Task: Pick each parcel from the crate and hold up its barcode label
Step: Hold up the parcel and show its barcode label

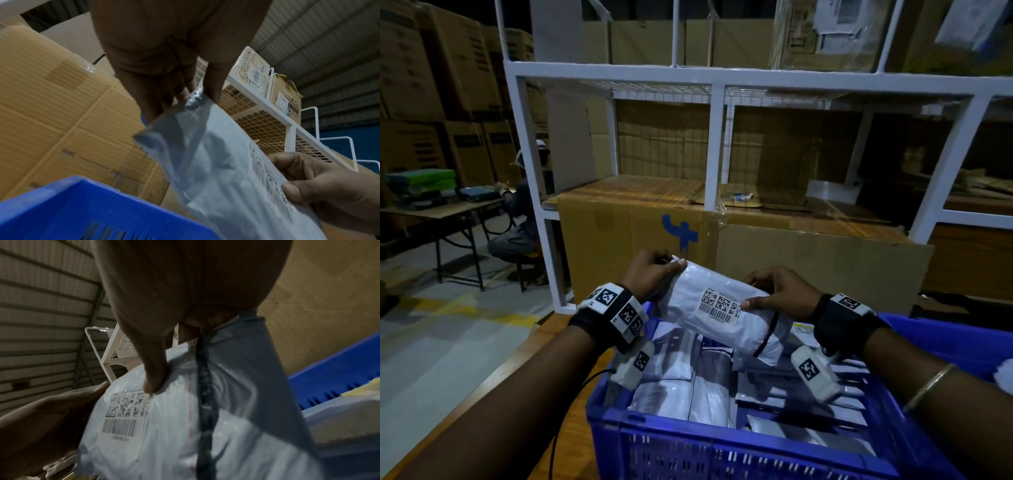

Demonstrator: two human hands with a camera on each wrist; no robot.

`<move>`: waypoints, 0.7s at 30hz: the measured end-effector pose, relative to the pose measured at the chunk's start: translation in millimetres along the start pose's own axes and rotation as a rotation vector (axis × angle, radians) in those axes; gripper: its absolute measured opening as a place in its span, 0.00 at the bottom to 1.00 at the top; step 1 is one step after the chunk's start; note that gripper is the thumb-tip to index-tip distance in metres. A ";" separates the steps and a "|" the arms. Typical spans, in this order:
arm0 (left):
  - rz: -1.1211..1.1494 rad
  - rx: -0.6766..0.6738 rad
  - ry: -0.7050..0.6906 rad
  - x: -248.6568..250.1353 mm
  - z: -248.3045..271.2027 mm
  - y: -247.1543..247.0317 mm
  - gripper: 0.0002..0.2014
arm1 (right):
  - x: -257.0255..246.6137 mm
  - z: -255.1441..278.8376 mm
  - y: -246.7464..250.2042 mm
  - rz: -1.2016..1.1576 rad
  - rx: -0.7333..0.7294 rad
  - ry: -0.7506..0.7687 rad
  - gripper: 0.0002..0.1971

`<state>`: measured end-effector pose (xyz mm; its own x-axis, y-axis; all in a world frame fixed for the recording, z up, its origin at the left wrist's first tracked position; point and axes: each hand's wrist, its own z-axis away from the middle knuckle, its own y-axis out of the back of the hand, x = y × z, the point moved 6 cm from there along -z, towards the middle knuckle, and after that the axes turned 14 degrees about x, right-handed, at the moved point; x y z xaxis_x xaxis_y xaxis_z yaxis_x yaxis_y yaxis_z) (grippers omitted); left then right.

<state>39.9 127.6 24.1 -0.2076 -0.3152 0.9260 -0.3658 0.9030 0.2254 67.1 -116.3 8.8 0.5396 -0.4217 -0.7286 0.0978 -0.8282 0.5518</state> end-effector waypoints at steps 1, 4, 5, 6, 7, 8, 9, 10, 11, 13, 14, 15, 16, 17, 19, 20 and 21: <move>-0.010 0.018 -0.011 -0.6 -2.1 1.2 0.13 | 0.6 -0.3 2.0 -0.003 0.008 -0.005 0.22; -0.041 0.080 -0.045 -4.4 -10.2 9.1 0.11 | 5.9 1.2 15.0 -0.019 0.081 -0.043 0.20; -0.054 0.089 -0.045 -6.6 -11.9 11.8 0.10 | 9.3 2.8 19.4 -0.023 0.098 -0.066 0.20; -0.065 0.100 -0.032 -9.9 -13.3 14.4 0.09 | 13.1 5.0 23.0 -0.030 0.106 -0.096 0.19; -0.066 0.110 -0.013 -12.4 -13.9 16.3 0.10 | 16.9 7.5 26.4 -0.039 0.110 -0.123 0.17; -0.057 0.117 0.012 -15.9 -14.4 17.3 0.11 | 19.5 9.9 29.3 -0.047 0.119 -0.140 0.15; -0.043 0.116 0.042 -18.5 -14.2 17.2 0.12 | 21.7 11.3 32.3 -0.055 0.133 -0.157 0.14; -0.029 0.110 0.069 -20.6 -13.8 15.9 0.12 | 22.2 12.0 34.3 -0.068 0.145 -0.169 0.14; -0.019 0.098 0.089 -22.5 -13.6 14.4 0.12 | 23.0 12.1 35.6 -0.083 0.158 -0.181 0.14; -0.001 0.069 0.109 -23.7 -13.1 11.0 0.11 | 23.9 11.8 37.4 -0.115 0.187 -0.207 0.14; 0.007 0.061 0.117 -23.6 -12.7 10.3 0.11 | 23.8 12.1 38.4 -0.136 0.201 -0.218 0.14; 0.013 0.061 0.126 -23.2 -12.3 10.1 0.11 | 22.8 12.5 39.3 -0.158 0.212 -0.222 0.14; 0.017 0.065 0.139 -22.9 -11.6 10.3 0.11 | 21.9 12.9 39.9 -0.183 0.218 -0.223 0.14; 0.023 0.066 0.148 -21.5 -10.3 10.3 0.11 | 21.9 13.1 40.6 -0.203 0.219 -0.221 0.13; 0.022 0.055 0.156 -19.5 -7.8 9.7 0.10 | 20.3 13.6 42.4 -0.205 0.227 -0.214 0.11; 0.012 0.043 0.153 -18.2 -6.1 9.1 0.09 | 19.3 14.1 42.5 -0.203 0.229 -0.213 0.10; 0.005 0.033 0.148 -16.8 -4.2 8.8 0.09 | 19.0 14.4 42.3 -0.209 0.230 -0.213 0.08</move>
<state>43.9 142.1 11.8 -0.0739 -0.2622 0.9622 -0.3949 0.8937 0.2132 69.5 -164.6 12.4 0.3393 -0.2824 -0.8973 -0.0162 -0.9555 0.2946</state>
